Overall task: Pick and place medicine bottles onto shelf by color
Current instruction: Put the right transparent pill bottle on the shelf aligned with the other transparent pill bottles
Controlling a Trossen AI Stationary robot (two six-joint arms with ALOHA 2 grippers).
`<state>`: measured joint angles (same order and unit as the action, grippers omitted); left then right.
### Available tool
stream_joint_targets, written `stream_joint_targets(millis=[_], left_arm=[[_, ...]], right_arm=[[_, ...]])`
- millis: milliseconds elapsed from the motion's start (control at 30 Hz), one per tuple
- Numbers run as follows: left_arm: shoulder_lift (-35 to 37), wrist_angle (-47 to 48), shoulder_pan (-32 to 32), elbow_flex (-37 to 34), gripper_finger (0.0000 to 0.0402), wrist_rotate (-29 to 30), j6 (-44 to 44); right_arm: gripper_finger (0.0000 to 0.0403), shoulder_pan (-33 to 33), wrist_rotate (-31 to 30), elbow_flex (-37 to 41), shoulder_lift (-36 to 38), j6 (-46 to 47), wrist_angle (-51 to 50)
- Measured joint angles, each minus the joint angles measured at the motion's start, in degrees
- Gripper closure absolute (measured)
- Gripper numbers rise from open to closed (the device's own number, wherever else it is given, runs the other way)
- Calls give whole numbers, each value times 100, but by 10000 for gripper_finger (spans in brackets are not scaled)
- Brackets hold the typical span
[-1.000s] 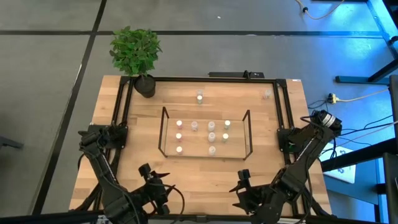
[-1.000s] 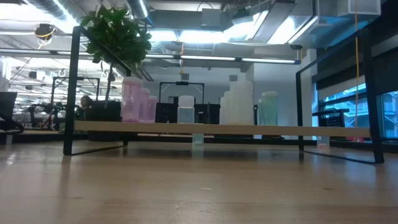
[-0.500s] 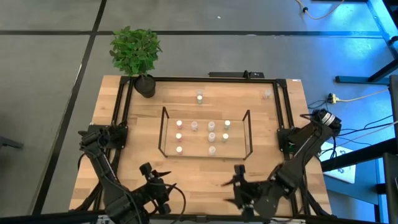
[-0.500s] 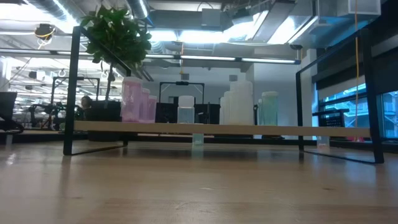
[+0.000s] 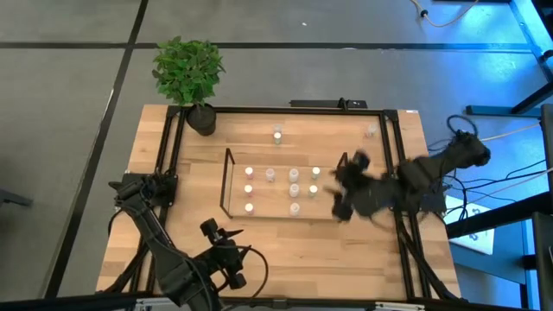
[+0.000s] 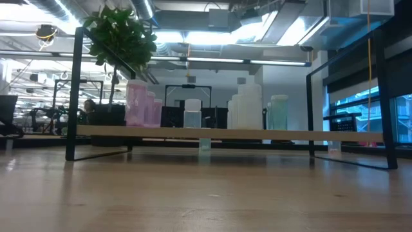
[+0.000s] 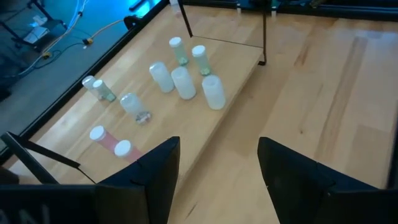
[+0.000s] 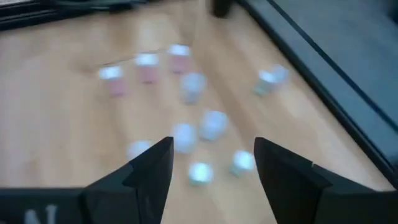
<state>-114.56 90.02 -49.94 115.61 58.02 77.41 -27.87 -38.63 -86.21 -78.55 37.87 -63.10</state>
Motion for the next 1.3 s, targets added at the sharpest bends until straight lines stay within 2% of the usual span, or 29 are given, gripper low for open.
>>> stream_joint_targets(millis=[100, 200, 300, 433, 533, 733, 933, 1100, 1300], left_arm=[[-2, 0, 96, 0, 192, 0, -2], [-2, 0, 227, 0, 192, 0, -30], [-2, 0, 397, 0, 192, 0, -247], [-2, 0, 717, 0, 192, -5, -368], [-2, -2, 964, 0, 192, -179, -367], [-2, 0, 1228, -4, 192, -465, -366], [186, 0, 1063, -4, 192, -657, -452], [235, -2, 652, -4, 192, -590, -445], [296, -2, 495, -4, 192, -357, -291]], right_arm=[[177, 646, 194, 0, 253, 295, -462], [177, 1264, 509, 0, 334, -13, -311], [177, 1909, 1327, 0, 339, -1045, 185], [177, 2700, 2741, 0, 231, -2561, 857], [177, 3191, 3422, 0, 70, -2972, 1213], [177, 3733, 3523, 0, -274, -2773, 1308], [177, 3821, 3805, 2, -378, -2718, 976], [177, 3864, 4045, 2, -112, -2603, 657], [177, 4310, 3836, 2, 400, -2100, 180]])
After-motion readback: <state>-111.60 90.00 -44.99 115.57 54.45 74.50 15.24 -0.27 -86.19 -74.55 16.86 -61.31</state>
